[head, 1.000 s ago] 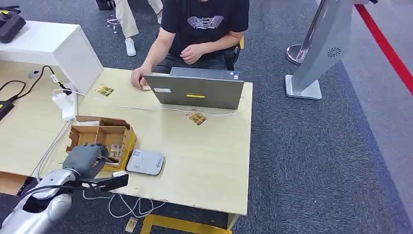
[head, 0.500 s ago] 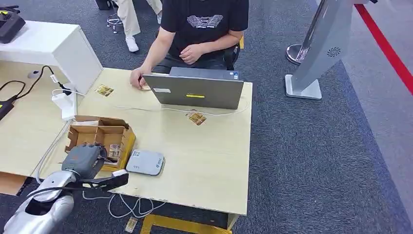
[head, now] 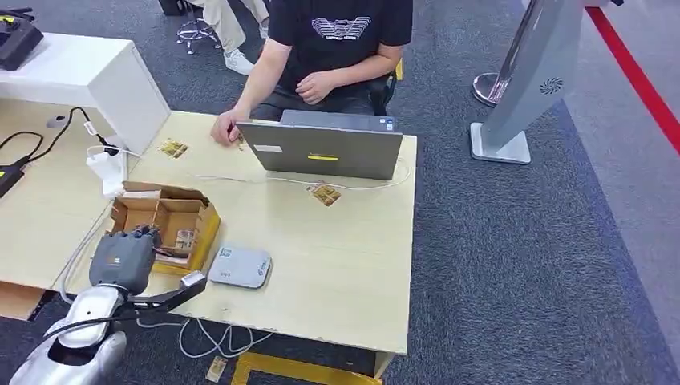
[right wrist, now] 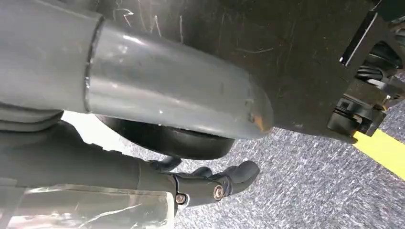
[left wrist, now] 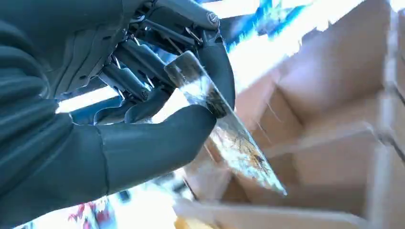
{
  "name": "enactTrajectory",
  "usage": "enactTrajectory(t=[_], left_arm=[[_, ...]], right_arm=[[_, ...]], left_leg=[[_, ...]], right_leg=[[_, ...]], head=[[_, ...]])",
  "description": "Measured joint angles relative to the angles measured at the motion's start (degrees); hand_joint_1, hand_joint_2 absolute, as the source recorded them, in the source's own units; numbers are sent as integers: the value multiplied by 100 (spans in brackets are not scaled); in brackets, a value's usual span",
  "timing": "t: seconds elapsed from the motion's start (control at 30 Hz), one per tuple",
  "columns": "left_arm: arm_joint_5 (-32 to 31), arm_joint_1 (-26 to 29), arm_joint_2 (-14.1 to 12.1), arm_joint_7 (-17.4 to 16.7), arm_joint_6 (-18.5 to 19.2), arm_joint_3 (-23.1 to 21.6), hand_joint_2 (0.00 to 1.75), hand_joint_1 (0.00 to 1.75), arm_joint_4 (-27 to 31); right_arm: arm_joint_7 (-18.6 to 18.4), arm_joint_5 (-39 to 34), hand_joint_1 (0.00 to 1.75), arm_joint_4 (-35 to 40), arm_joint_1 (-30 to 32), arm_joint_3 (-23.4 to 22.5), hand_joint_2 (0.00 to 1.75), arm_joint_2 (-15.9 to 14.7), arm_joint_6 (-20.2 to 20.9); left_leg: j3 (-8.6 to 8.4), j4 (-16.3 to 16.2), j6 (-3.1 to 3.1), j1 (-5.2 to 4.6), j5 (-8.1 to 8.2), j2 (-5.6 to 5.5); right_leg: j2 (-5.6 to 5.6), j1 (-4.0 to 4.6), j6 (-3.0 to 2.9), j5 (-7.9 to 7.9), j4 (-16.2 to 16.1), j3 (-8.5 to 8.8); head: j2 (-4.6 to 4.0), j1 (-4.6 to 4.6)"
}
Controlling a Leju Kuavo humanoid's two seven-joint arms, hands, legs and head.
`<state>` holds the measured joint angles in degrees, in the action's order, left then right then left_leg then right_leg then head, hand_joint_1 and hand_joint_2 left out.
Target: Pass the card to the sensor for recognition and then transmit it.
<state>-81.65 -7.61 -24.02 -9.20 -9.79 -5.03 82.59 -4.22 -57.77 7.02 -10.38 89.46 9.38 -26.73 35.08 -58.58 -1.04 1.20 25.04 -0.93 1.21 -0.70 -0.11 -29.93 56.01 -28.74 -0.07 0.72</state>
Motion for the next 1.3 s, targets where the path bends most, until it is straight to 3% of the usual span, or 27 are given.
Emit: enactTrajectory(t=[0.53, 0.73, 0.9, 1.07, 1.3], left_arm=[[-331, -28, 442, 20, 39, 267, 175, 175, 92], [-789, -267, 503, -61, -164, 344, 175, 175, 230], [-824, -691, 243, -750, -472, 368, 175, 175, 298], [-824, -1302, 26, -830, -374, 344, 175, 175, 298], [-824, -1826, -122, -1316, -203, -90, 175, 175, 128]], right_arm=[[0, 28, 0, 0, 0, 0, 0, 2, 0], [2, 131, 0, 0, 0, 0, 0, 2, 0], [2, 300, 0, 0, 1, 0, 0, 2, 0], [2, 376, 0, 0, -1, 0, 0, 4, 0], [18, 409, 0, 0, -4, 0, 0, 15, 0]], left_leg=[[0, 0, 0, 0, 0, 2], [1, 0, 0, 0, -1, 1], [1, -2, 0, 2, -2, 6], [1, -2, 3, 1, -4, 6], [5, -3, 4, 0, -4, 3]], right_leg=[[2, 0, 0, 0, 0, -3], [1, 0, 0, 1, 0, -2], [4, 0, -1, 2, 0, -10], [7, 0, 0, 3, 2, 5], [2, -1, 1, 3, 0, -9]], head=[[0, 2], [0, 2], [0, 4], [0, 2], [0, 4]])
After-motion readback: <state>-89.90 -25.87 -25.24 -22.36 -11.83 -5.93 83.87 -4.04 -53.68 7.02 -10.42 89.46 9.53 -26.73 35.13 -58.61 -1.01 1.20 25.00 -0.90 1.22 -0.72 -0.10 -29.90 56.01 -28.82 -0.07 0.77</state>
